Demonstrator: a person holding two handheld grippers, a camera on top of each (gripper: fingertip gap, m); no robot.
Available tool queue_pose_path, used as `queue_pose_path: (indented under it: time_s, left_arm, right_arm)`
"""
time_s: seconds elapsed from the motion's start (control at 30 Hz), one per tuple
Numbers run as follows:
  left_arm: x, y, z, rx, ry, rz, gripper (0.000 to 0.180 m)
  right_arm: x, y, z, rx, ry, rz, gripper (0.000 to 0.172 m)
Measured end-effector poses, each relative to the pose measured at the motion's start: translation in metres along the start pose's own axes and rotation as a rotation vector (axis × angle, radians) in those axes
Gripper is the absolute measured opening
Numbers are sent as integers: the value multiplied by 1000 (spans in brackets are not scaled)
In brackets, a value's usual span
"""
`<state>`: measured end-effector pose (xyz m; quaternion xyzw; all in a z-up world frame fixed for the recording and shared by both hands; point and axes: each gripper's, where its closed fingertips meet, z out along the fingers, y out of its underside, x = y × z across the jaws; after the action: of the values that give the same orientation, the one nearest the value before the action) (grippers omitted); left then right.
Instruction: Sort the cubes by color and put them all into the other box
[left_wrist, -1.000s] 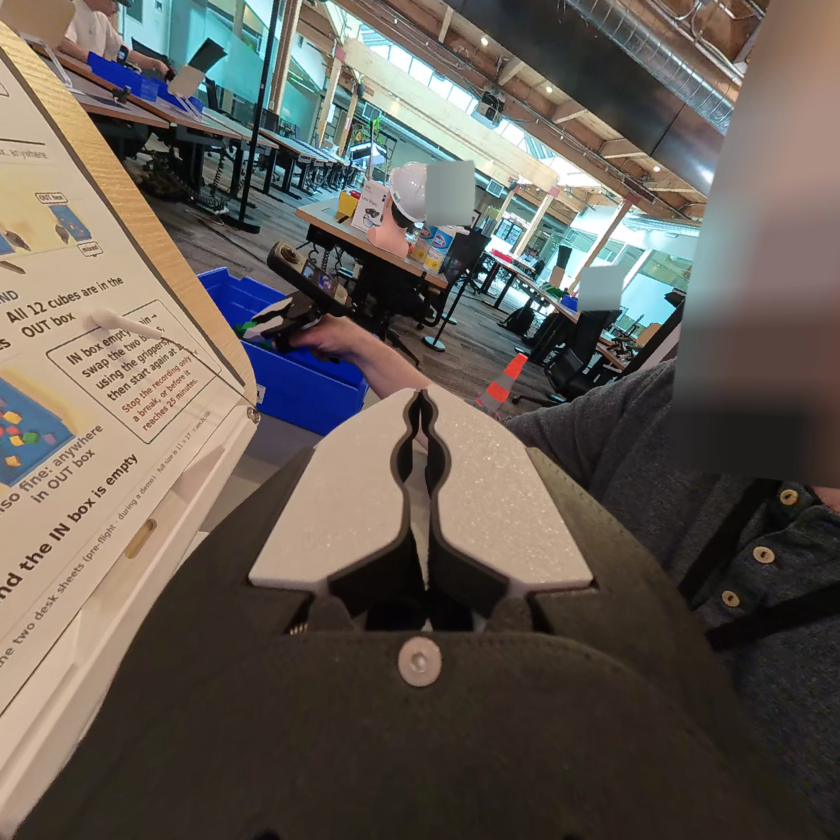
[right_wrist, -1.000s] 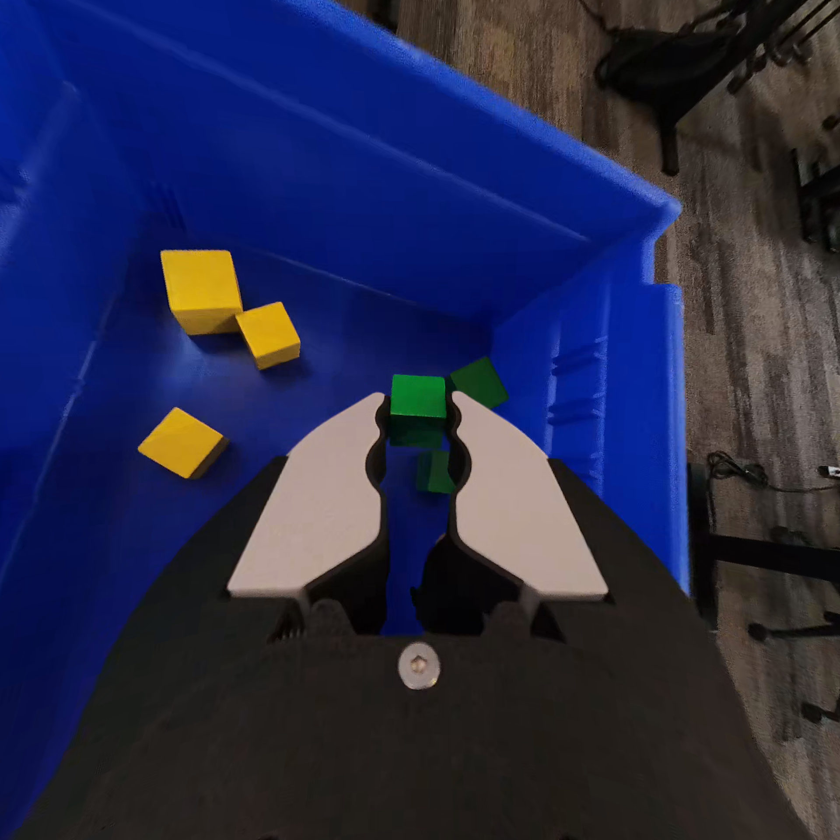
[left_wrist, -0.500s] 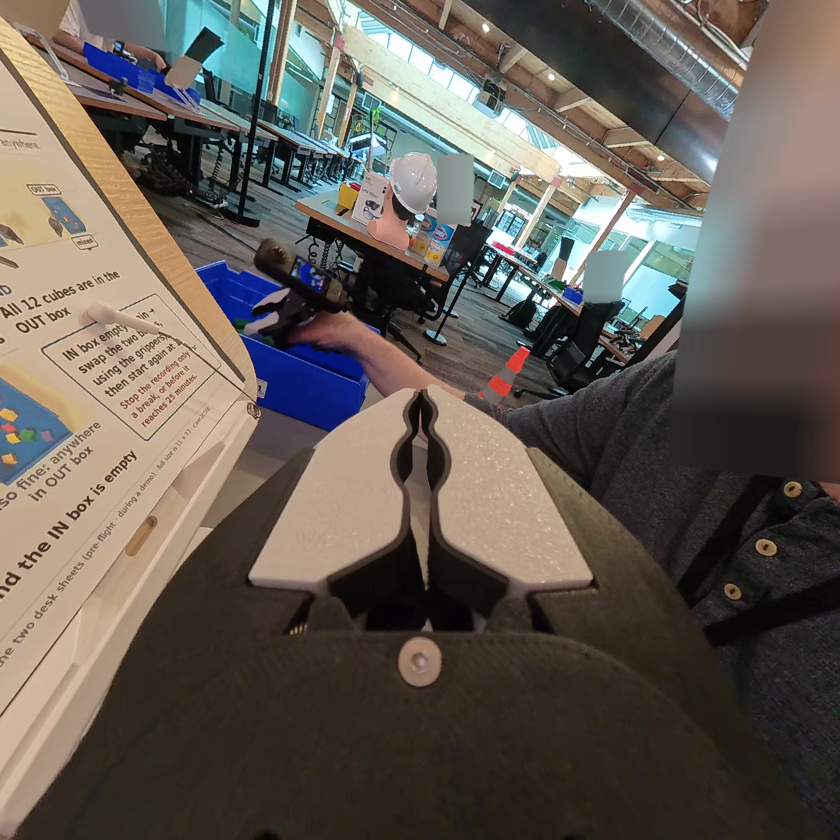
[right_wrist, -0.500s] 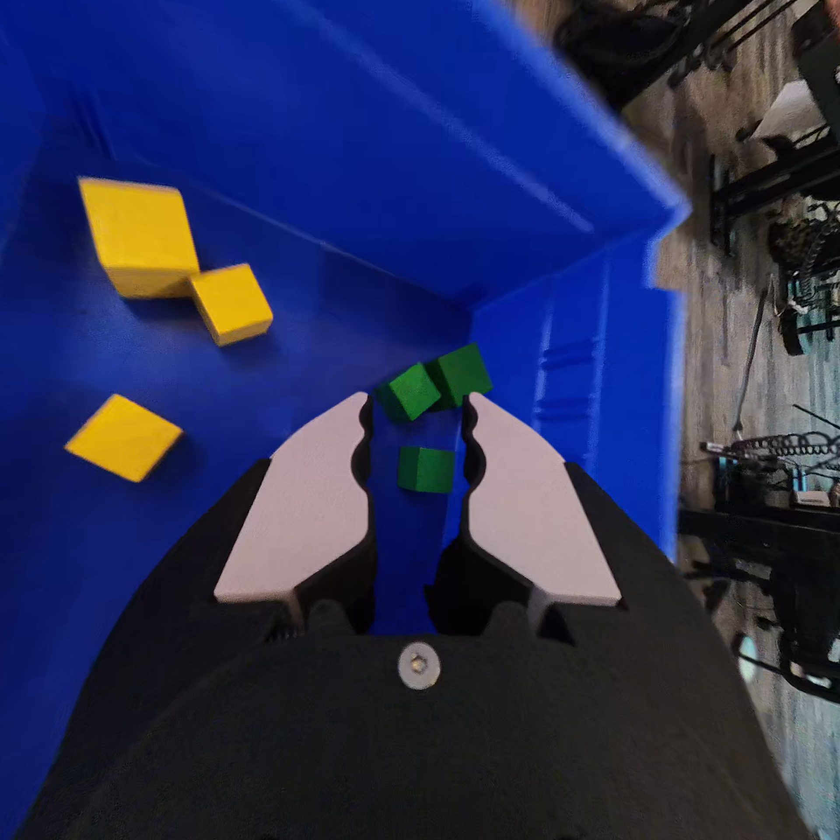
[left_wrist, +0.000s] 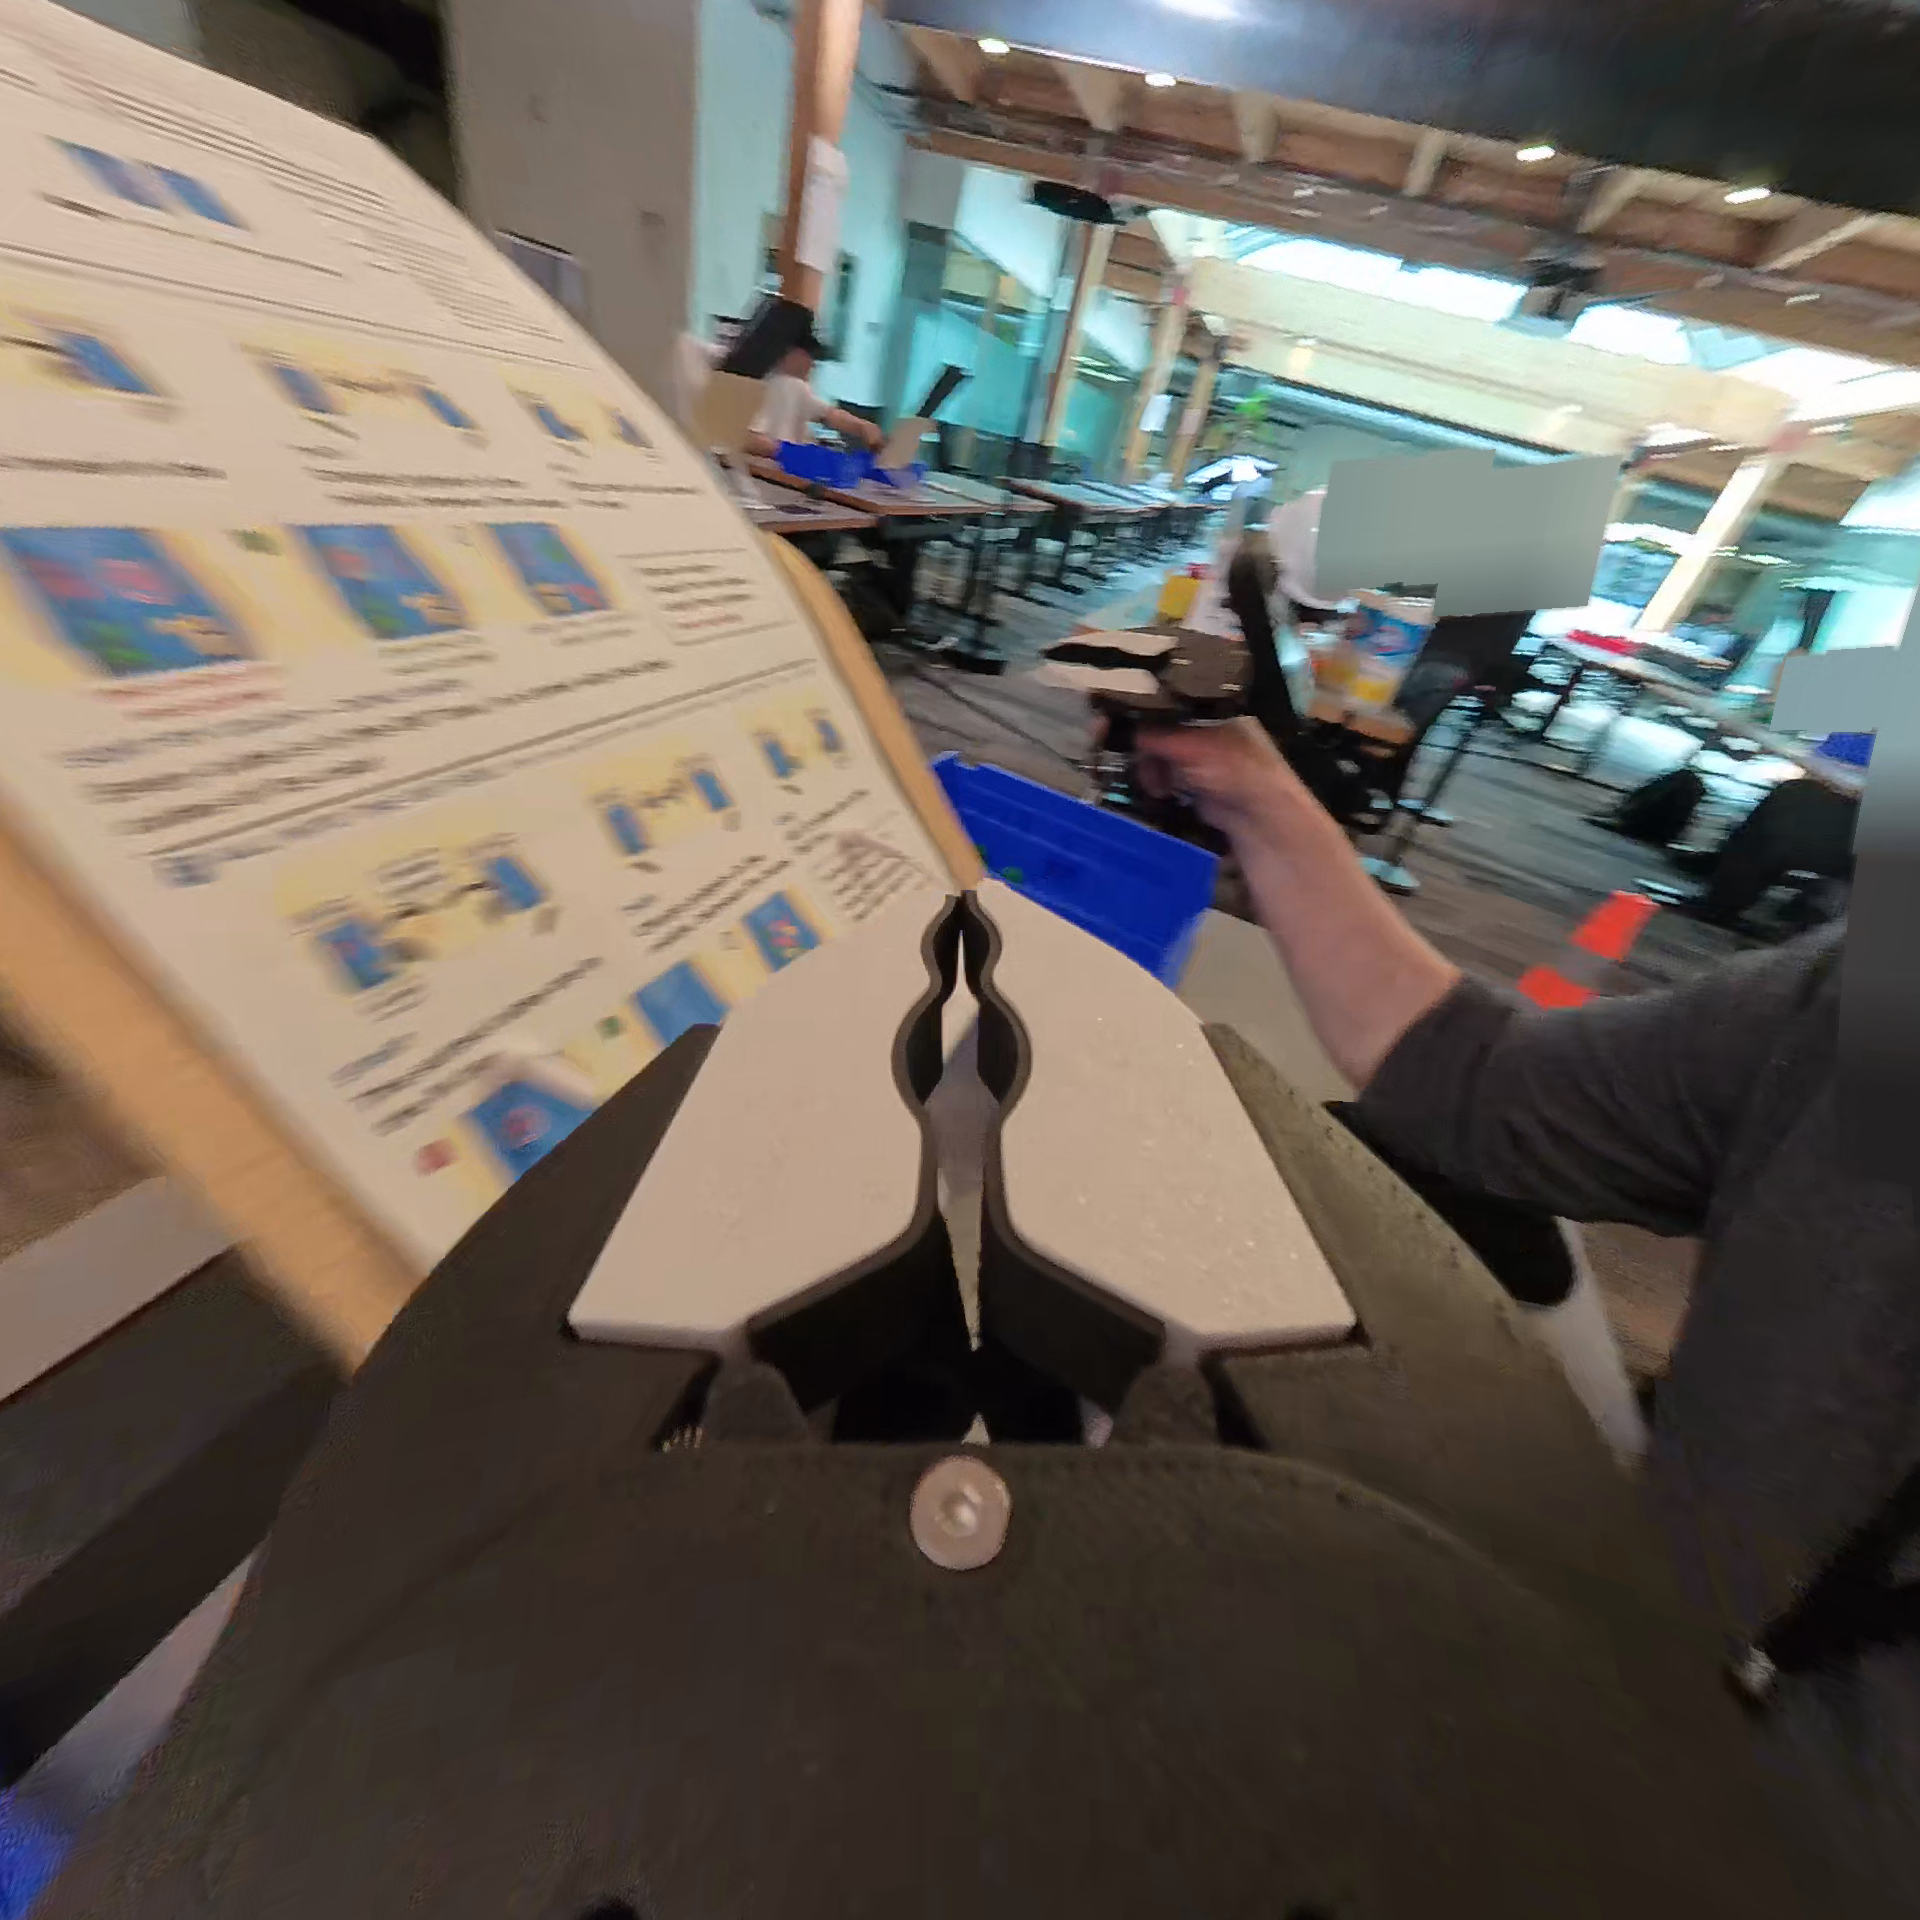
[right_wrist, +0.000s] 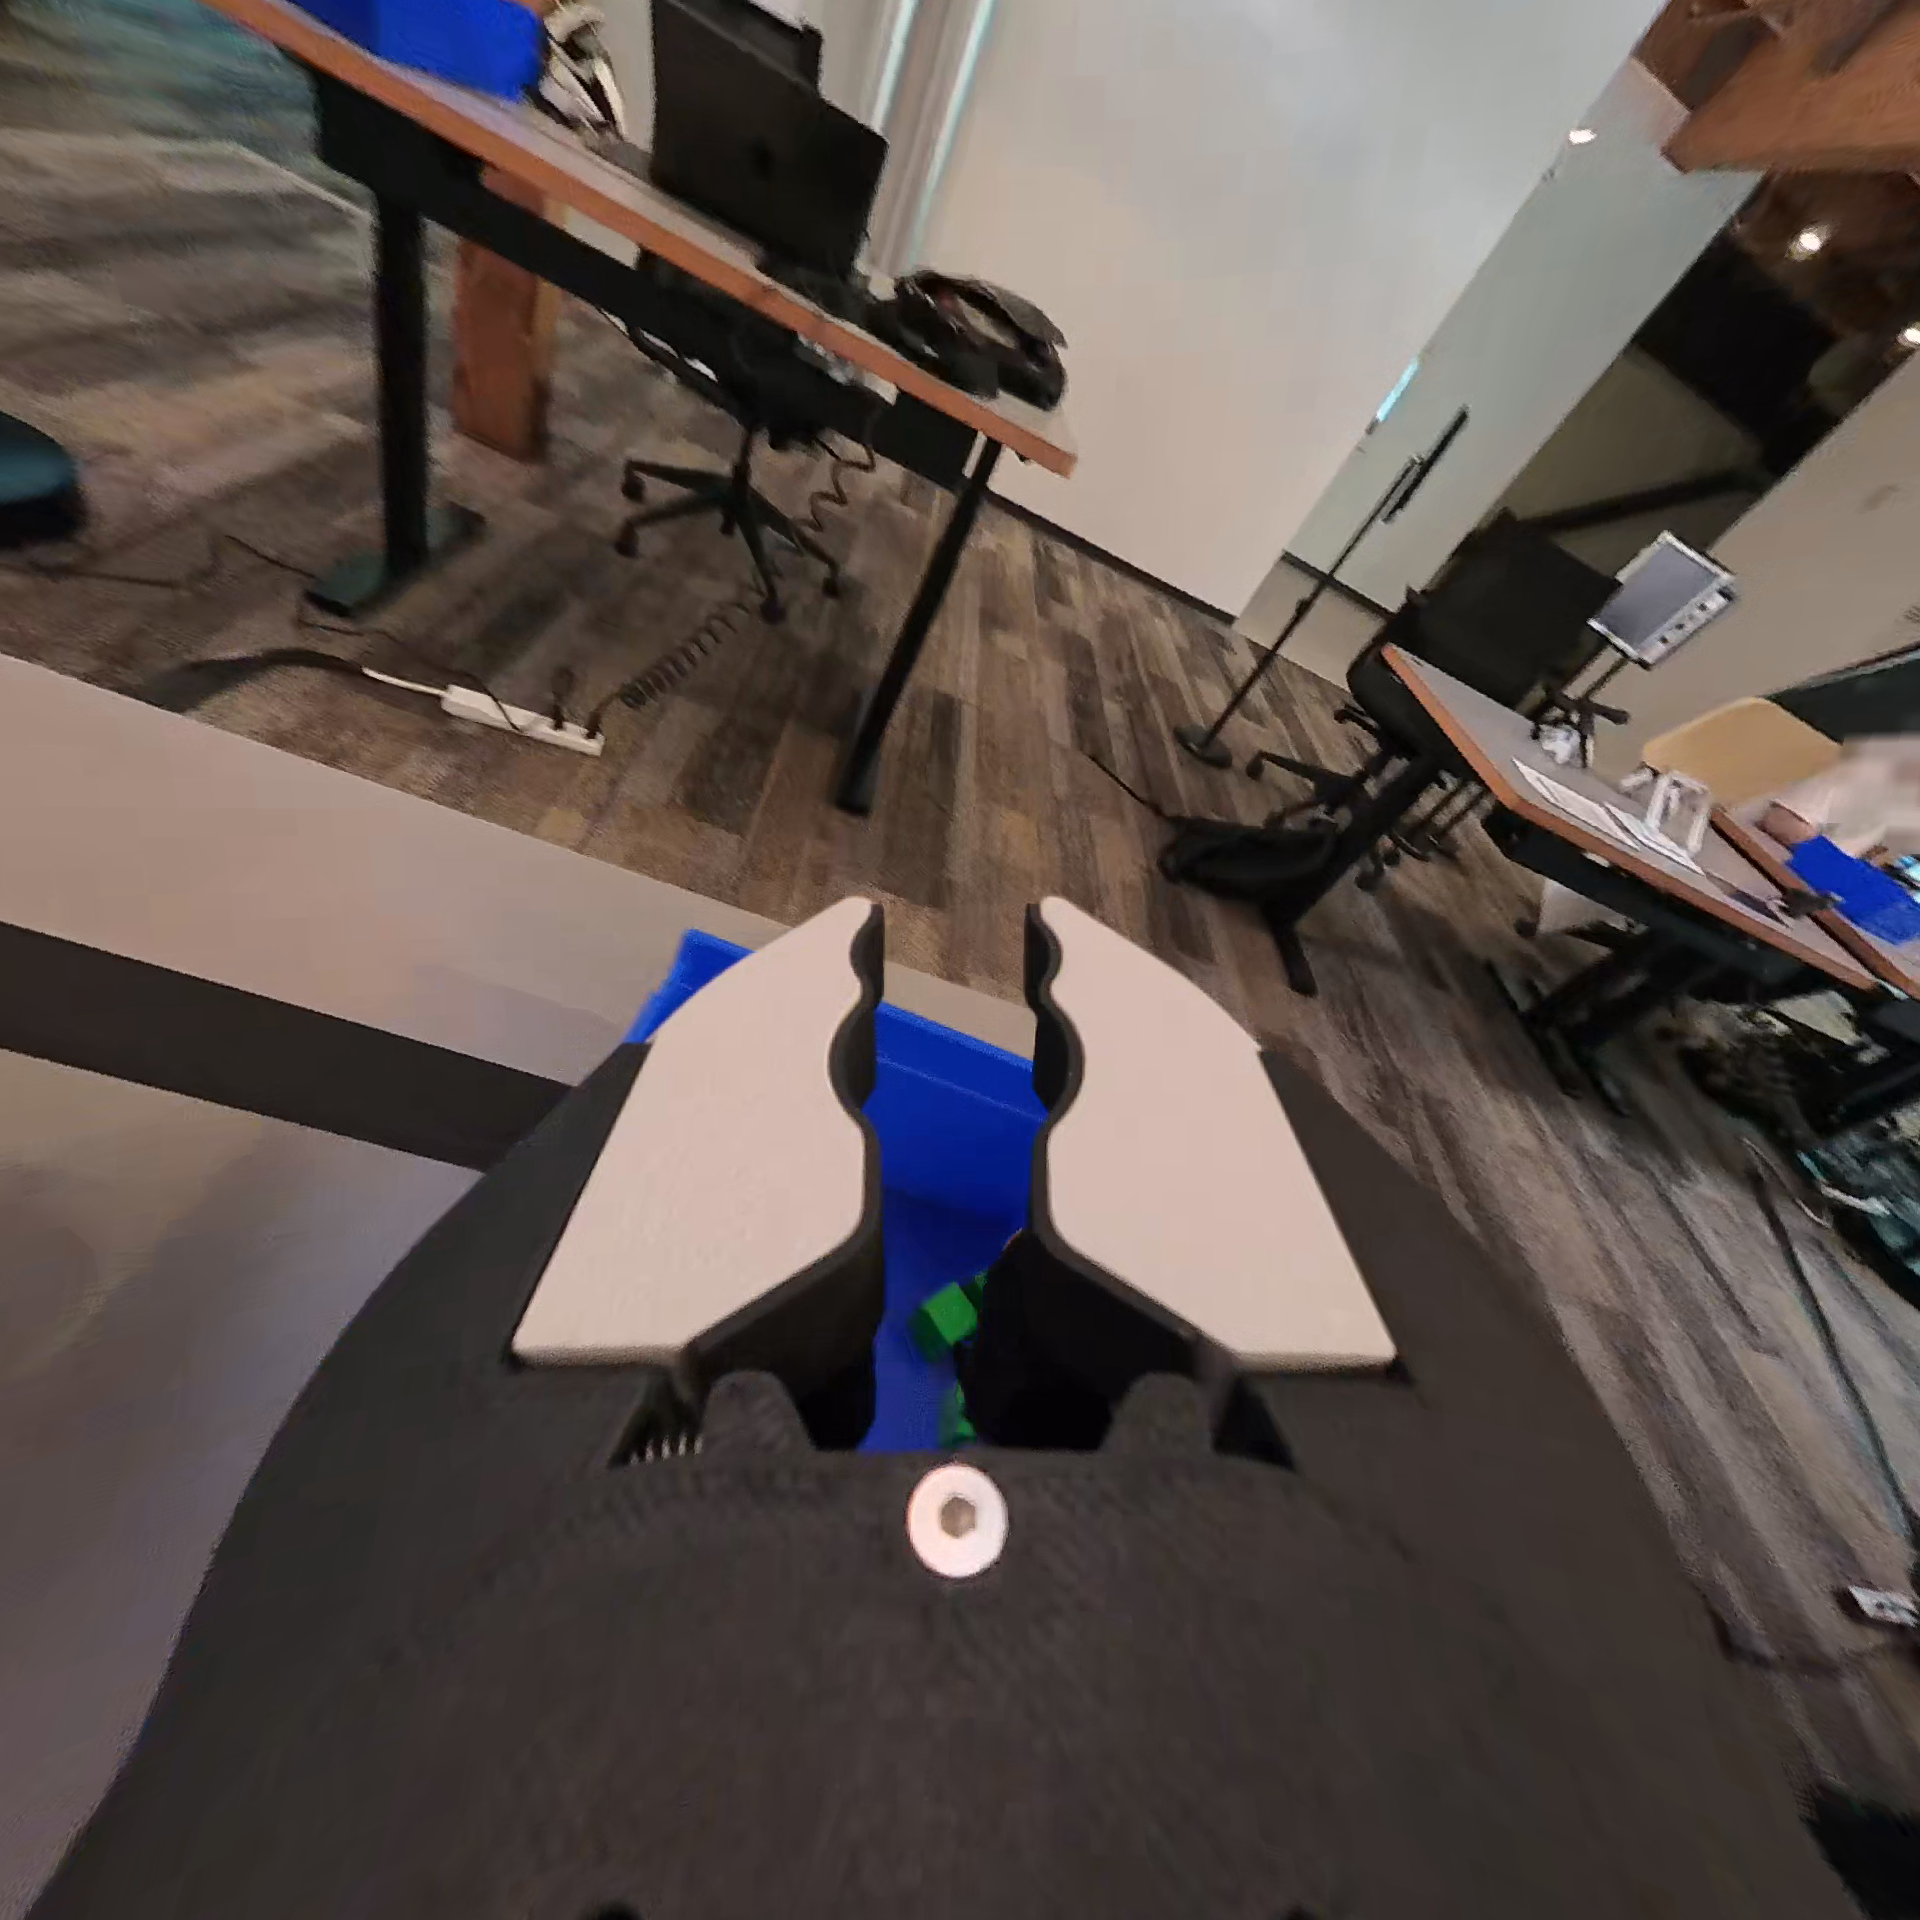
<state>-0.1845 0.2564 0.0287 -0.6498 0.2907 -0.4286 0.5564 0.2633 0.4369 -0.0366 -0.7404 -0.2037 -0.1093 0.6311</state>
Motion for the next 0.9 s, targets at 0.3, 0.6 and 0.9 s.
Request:
queue_pose_path:
  time_s: [0.3, 0.6, 0.9]
  left_arm:
    - [-124, 7, -116, 7, -539, -5, 3]
    - [-217, 120, -148, -414, -743, -177, 25]
    - [-261, 207, -160, -759, -819, -88, 36]
  right_arm:
    - [-52, -25, 1, 65, -88, -73, 24]
    - [-91, -25, 8, 59, -159, -150, 24]
    - [-111, -24, 10, 60, -215, -190, 24]
